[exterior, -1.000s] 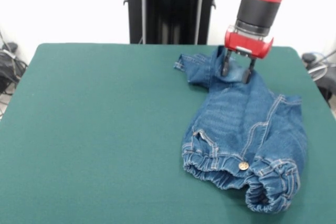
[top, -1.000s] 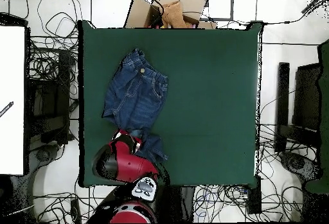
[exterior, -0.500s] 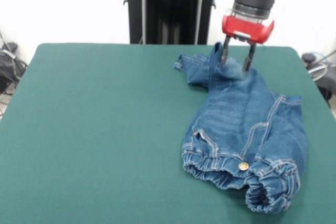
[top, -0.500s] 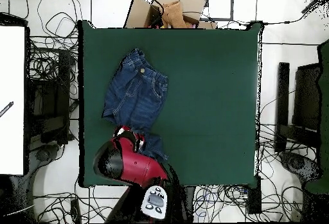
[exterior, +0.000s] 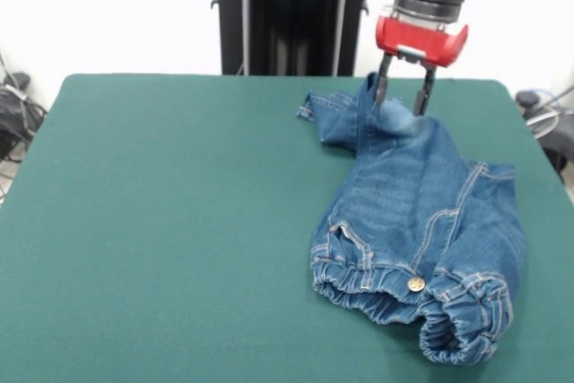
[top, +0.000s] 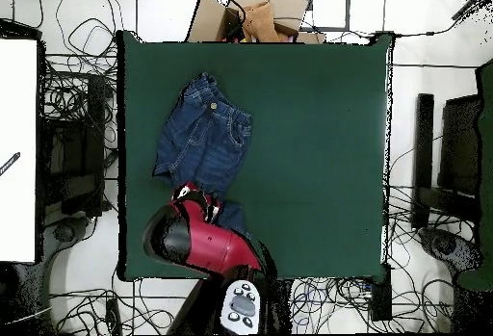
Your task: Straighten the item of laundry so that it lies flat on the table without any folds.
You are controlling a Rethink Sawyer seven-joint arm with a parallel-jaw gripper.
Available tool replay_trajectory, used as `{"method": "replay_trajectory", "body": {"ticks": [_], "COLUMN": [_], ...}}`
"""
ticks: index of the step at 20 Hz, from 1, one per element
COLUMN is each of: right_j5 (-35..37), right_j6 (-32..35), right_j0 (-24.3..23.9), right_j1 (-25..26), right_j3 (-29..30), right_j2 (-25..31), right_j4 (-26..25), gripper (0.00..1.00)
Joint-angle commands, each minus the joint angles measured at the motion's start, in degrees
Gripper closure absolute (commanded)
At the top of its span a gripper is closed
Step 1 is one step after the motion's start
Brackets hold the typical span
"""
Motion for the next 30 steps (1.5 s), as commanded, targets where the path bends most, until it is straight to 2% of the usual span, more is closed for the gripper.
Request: {"method": "replay_trajectory", "body": {"ticks": [1, 6, 13, 24, 30], "right_j5": [6.2, 9.07, 20.51, 24.48, 27.17], "right_j6": [8.07, 8.8, 7.81, 5.6, 7.34], "right_j0": [-1.91, -1.28, 0.54, -4.09, -2.64], "right_j1": [1.72, 2.01, 3.11, 6.69, 10.13], "right_j3": [-6.17, -9.19, -17.38, -24.74, -29.64], "right_j2": [1.67, 0.38, -5.11, -3.29, -5.33], "right_j4": [1.96, 3.05, 1.3, -1.31, -1.49], "gripper": [0.0, 0.0, 0.0, 0.0, 0.0]}}
